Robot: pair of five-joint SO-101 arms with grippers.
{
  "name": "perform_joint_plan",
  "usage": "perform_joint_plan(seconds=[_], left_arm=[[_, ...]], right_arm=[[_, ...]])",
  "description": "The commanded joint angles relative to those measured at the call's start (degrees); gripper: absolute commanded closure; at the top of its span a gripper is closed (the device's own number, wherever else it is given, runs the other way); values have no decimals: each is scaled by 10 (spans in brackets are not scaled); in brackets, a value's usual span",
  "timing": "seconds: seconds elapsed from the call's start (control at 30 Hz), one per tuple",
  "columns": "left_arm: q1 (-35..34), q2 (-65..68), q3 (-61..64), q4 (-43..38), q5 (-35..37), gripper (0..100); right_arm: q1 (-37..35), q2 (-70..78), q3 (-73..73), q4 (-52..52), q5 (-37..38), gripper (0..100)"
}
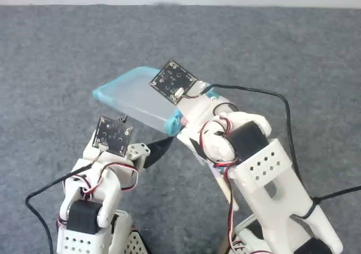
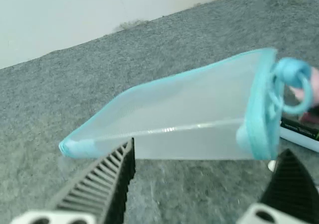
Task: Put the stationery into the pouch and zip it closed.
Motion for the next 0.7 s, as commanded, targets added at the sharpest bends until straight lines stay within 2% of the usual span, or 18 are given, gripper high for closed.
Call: perform_joint_plan(seconds=[0.0,0.2,0.33,0.67], left_arm=[[-4,-4,-31,-21,6,595],[-8,-4,-1,-53,4,595],[-44,-5,1,-58,-4,596],[-25,-4,7,-58,-10,667]], right_arm=[[-38,-29,-35,12,-9,992],[-45,-30,-38,19,-9,992],[-44,-30,-39,29,-5,992],[-45,-30,-57,41,-6,992]])
